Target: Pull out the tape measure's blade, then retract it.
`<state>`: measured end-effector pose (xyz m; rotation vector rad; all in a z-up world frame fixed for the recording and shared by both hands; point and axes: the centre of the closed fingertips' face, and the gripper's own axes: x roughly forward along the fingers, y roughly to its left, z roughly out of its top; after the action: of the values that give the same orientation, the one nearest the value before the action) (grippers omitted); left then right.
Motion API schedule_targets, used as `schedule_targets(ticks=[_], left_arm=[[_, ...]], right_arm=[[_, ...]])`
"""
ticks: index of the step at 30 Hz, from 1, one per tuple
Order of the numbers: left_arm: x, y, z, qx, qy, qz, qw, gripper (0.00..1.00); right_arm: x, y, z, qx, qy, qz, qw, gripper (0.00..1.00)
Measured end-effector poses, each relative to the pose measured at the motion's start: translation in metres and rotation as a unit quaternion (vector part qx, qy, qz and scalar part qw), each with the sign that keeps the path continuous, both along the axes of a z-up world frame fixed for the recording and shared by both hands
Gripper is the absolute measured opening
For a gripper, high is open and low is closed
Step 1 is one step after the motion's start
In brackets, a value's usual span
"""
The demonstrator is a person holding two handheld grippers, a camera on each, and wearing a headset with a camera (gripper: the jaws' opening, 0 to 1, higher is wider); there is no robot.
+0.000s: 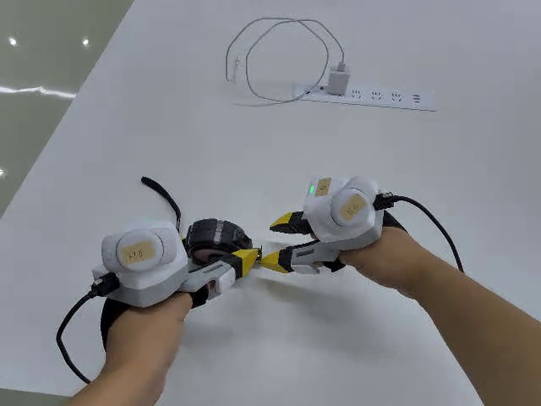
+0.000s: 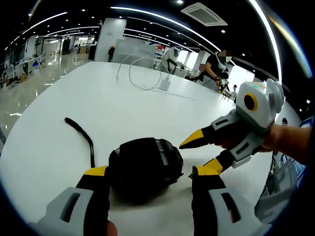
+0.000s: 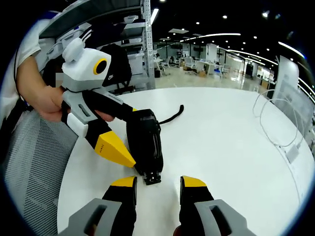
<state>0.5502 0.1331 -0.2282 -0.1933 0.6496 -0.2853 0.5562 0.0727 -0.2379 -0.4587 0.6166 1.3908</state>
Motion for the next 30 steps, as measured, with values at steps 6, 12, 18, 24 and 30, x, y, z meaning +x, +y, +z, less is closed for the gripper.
schedule_targets(ticks=[6, 12, 18, 24, 30], left_arm=[[0.0, 0.002, 0.002, 0.009, -0.005, -0.01, 0.9999, 0.64], [0.0, 0.001, 0.007, 0.014, -0.012, -0.022, 0.9996, 0.65], [-0.005, 0.004, 0.016, 0.028, -0.03, -0.055, 0.9977, 0.66], [-0.014, 0.008, 0.022, 0.043, -0.041, -0.084, 0.9947, 0.69], [-0.021, 0.01, 0.028, 0.032, -0.054, -0.101, 0.9929, 0.72]], right_arm=[[-0.002, -0.002, 0.001, 0.001, 0.001, -0.006, 1.0, 0.33], [-0.003, -0.005, 0.008, 0.007, -0.004, -0.015, 0.9999, 0.34], [-0.006, -0.019, 0.014, 0.012, -0.009, -0.037, 0.9992, 0.38], [-0.013, -0.037, 0.017, 0.014, -0.012, -0.058, 0.9981, 0.43], [-0.019, -0.055, 0.017, 0.012, -0.006, -0.081, 0.9966, 0.45]])
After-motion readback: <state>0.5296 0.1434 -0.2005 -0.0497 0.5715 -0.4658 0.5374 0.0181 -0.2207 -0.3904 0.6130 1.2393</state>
